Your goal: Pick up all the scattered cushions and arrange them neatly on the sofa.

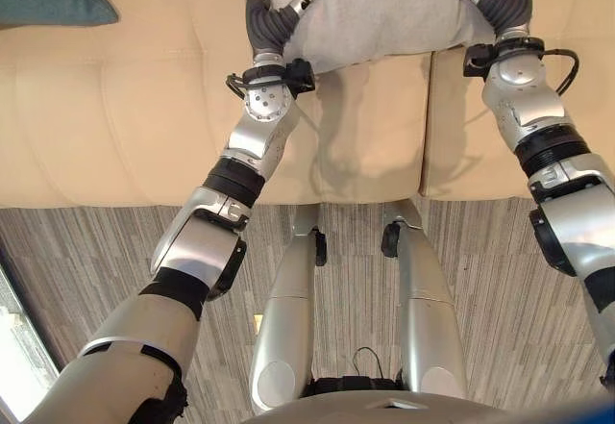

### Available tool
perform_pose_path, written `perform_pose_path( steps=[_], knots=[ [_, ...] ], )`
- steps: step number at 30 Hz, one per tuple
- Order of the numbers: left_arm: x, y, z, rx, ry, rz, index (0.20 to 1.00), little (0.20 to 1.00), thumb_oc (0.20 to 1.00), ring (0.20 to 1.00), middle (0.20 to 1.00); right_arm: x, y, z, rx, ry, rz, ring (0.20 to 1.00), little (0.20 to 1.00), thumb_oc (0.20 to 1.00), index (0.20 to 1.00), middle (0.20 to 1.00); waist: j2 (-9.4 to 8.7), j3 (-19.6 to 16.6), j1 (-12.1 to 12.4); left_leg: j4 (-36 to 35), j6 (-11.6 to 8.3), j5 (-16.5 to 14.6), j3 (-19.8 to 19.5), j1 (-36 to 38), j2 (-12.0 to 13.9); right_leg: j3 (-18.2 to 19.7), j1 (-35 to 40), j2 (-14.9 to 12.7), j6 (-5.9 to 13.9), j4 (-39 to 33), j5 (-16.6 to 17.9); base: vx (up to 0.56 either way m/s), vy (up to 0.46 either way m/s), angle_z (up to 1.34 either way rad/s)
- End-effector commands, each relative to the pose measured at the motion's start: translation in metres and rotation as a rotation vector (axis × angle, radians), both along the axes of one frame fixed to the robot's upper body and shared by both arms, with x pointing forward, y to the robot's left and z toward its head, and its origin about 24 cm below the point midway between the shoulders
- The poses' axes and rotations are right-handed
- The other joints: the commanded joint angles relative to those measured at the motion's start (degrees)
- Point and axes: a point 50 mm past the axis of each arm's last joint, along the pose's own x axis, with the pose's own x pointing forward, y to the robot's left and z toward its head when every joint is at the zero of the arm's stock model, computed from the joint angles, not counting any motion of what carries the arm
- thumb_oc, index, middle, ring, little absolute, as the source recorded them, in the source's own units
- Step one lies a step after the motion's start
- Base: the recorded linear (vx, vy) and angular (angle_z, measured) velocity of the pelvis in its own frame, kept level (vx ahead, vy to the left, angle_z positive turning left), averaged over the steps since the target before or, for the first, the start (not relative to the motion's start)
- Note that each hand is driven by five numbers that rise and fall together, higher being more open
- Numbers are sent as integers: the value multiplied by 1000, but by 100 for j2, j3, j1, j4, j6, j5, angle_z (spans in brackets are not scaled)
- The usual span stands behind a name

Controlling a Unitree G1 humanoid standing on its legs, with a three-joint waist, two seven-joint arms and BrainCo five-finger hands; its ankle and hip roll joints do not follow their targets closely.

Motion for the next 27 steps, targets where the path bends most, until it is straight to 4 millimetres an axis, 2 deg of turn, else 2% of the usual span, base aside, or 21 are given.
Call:
perform_pose_path(
  steps=[1,3,5,8,11,12,14,16,23,27],
  knots=[
    [-11,-48,-8,57,-30,-157,200,200,200,200,200,-20,59,23,-76,-244,205,200,200,200,200,200,179,-309,-78,275,-263,-488,406,-147,-63,353,-31,88,431,-4,-544,-90,17,1],
    [-12,-48,-8,58,-37,-157,200,200,200,200,200,-23,59,23,-68,-262,203,200,200,200,200,200,173,-318,-95,276,-266,-496,408,-129,-61,350,-13,88,434,-18,-540,-48,16,2],
    [-24,-47,-6,44,-95,-163,200,200,200,200,200,-37,55,18,-51,-349,192,200,200,200,200,200,133,-386,-183,272,-286,-545,421,-6,-47,357,108,97,439,-50,-557,-17,13,6],
    [-32,-48,-1,52,-147,-162,200,200,200,200,200,-45,51,16,-38,-396,184,200,200,200,200,200,121,-428,-214,267,-292,-560,430,33,-41,354,144,92,441,-39,-563,0,0,0],
    [-49,-44,20,104,-298,-106,200,200,200,200,200,-64,45,23,-42,-526,146,200,200,200,200,200,103,-512,-261,255,-296,-594,425,104,-6,343,193,83,442,7,-599,-10,6,0],
    [-49,-44,20,105,-298,-105,200,200,200,200,200,-64,45,22,-42,-526,145,200,200,200,200,200,101,-512,-260,257,-296,-595,425,106,-6,344,194,83,442,9,-601,0,0,0],
    [-60,-43,38,140,-412,-43,200,200,200,200,200,-77,49,37,-95,-635,115,200,200,200,200,200,90,-557,-279,300,-298,-615,429,100,22,349,189,76,445,92,-620,-33,8,-2],
    [-63,-44,48,156,-459,-19,200,200,200,200,200,-82,52,45,-118,-681,104,200,200,200,200,200,83,-592,-294,311,-299,-615,422,76,42,344,163,69,446,124,-624,0,0,0],
    [-74,-54,101,176,-637,85,200,200,200,200,200,-92,68,85,-214,-826,36,200,200,200,200,200,31,-707,-338,361,-294,-612,371,-43,98,366,44,79,458,229,-639,0,0,0],
    [-77,-56,121,204,-707,165,200,200,200,200,200,-96,72,101,-264,-895,-38,200,200,200,200,200,3,-743,-366,375,-298,-610,361,-76,120,361,23,78,466,239,-650,0,0,0]
  ],
)
